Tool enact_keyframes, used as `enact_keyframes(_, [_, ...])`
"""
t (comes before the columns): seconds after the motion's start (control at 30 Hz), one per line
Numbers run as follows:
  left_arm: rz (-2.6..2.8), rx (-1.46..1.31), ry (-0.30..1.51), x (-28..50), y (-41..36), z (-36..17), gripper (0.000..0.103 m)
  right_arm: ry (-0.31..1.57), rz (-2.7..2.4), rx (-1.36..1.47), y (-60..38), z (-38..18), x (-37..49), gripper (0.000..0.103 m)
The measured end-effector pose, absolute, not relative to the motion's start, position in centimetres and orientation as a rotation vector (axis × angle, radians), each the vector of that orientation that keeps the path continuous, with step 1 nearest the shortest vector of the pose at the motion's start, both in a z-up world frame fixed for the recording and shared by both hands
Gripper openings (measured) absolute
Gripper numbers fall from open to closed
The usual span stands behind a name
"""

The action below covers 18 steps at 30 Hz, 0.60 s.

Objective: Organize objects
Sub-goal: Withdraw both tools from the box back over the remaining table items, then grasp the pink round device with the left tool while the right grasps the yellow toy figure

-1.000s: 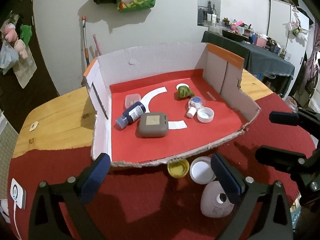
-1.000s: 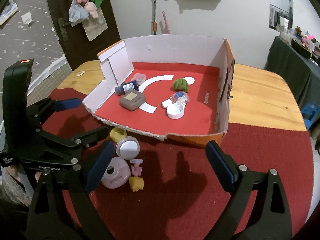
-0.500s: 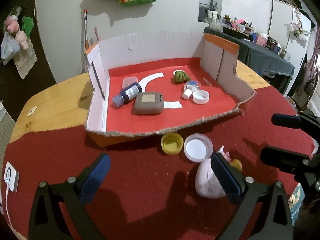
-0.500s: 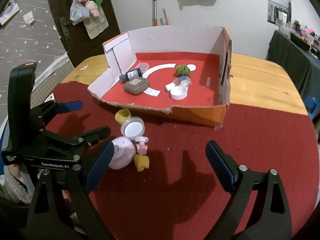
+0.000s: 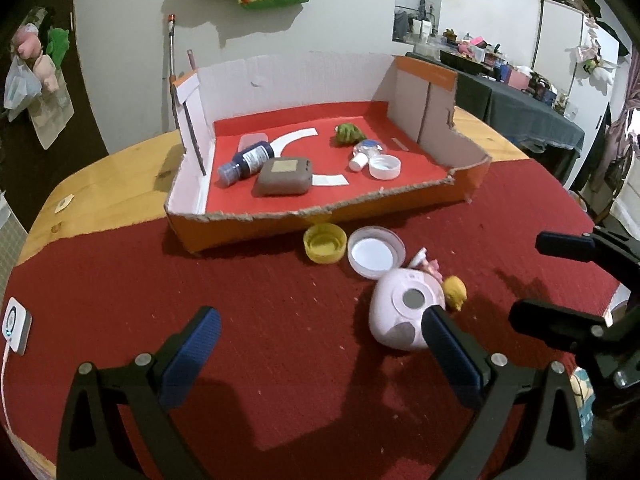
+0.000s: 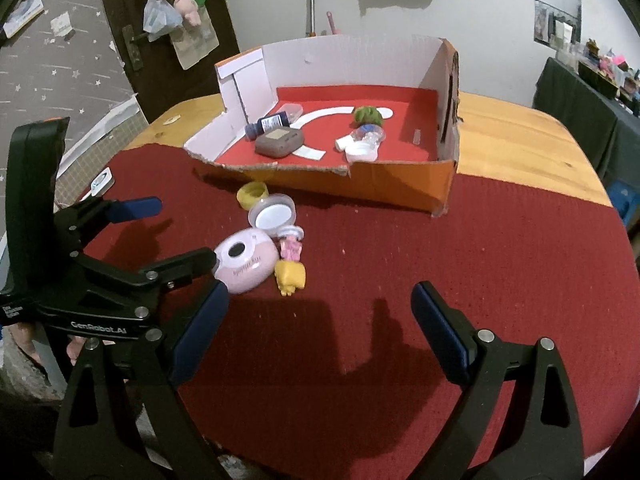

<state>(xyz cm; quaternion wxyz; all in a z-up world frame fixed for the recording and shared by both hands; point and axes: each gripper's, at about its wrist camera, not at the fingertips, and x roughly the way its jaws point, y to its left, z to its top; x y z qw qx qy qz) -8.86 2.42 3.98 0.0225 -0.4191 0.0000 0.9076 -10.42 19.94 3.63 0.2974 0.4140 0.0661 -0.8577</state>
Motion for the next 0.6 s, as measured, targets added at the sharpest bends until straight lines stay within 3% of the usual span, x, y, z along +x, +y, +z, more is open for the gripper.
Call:
enact_keyframes(0.2, [2.791,-1.292,0.007,-8.2,3.4,3.7,0.102,0.186,-2.302,1.105,20.8,3.0,-10.0,0.073])
enact_keyframes(0.6, [2.755,-1.32,0.053,-9.7,5.3,2.3,0.102,0.197,-2.313,1.142,21.5,1.9,-10.5,0.073])
